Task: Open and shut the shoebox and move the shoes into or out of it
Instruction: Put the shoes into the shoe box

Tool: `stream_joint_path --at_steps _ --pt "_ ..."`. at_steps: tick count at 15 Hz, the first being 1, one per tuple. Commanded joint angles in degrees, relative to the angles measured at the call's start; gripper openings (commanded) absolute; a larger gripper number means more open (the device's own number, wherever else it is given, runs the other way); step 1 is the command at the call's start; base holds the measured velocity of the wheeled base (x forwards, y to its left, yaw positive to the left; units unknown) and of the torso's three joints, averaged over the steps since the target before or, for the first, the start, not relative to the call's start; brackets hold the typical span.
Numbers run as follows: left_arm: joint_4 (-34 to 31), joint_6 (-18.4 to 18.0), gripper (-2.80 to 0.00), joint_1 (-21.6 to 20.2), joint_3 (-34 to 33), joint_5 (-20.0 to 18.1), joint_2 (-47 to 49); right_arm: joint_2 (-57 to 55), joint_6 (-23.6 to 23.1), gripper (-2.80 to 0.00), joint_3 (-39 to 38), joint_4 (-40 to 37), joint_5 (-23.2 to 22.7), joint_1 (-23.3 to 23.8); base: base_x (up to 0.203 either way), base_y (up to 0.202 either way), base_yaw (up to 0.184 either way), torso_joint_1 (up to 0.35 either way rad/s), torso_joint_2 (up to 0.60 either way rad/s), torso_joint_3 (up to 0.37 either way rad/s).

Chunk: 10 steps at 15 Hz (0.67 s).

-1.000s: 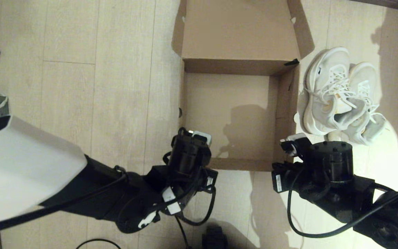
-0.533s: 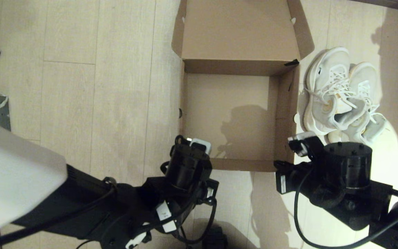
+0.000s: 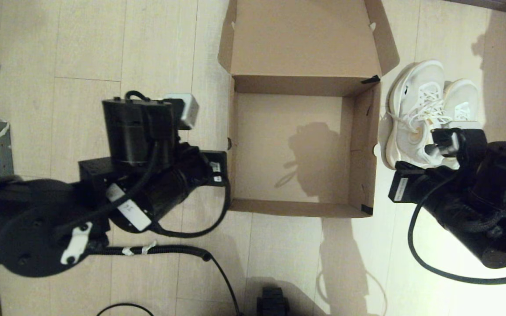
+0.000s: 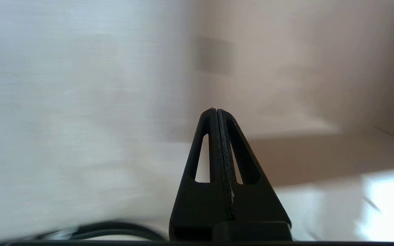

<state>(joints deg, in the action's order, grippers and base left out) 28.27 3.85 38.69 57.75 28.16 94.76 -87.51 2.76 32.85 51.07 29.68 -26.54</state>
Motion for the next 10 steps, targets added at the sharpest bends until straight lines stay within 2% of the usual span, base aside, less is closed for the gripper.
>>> stream_joint_path --at_steps 1,3,5,7,8,10 --pt "0.35 0.15 -2.8 -8.37 -2.1 -0.61 -4.07 1.56 0.65 -2.8 -0.61 0.5 1.28 3.31 0.0 0.0 0.0 0.0 0.0 0.0" --pt "0.48 0.27 -2.8 -18.22 -4.12 -3.41 -5.42 0.8 1.99 -2.8 0.04 0.58 1.68 9.24 0.0 0.0 0.0 0.0 0.0 0.0" --pt "0.8 0.39 -2.8 -26.2 -6.56 -7.04 -7.01 -0.47 2.07 -2.8 2.03 0.37 1.51 16.34 0.0 0.0 0.0 0.0 0.0 0.0" --pt "2.8 1.91 -2.8 -30.77 -11.03 -11.06 -9.53 -2.84 2.0 -2.8 4.4 0.23 1.1 23.8 0.0 0.0 0.0 0.0 0.0 0.0" --pt "3.6 2.91 -2.8 -31.99 -12.78 -12.04 -10.5 -4.41 1.84 0.0 5.04 0.21 0.66 26.01 0.0 0.0 0.0 0.0 0.0 0.0" --pt "4.1 3.51 -2.8 -33.93 -14.34 -14.08 -11.65 -5.41 1.88 0.0 7.14 0.26 -2.5 27.68 0.0 0.0 0.0 0.0 0.0 0.0"
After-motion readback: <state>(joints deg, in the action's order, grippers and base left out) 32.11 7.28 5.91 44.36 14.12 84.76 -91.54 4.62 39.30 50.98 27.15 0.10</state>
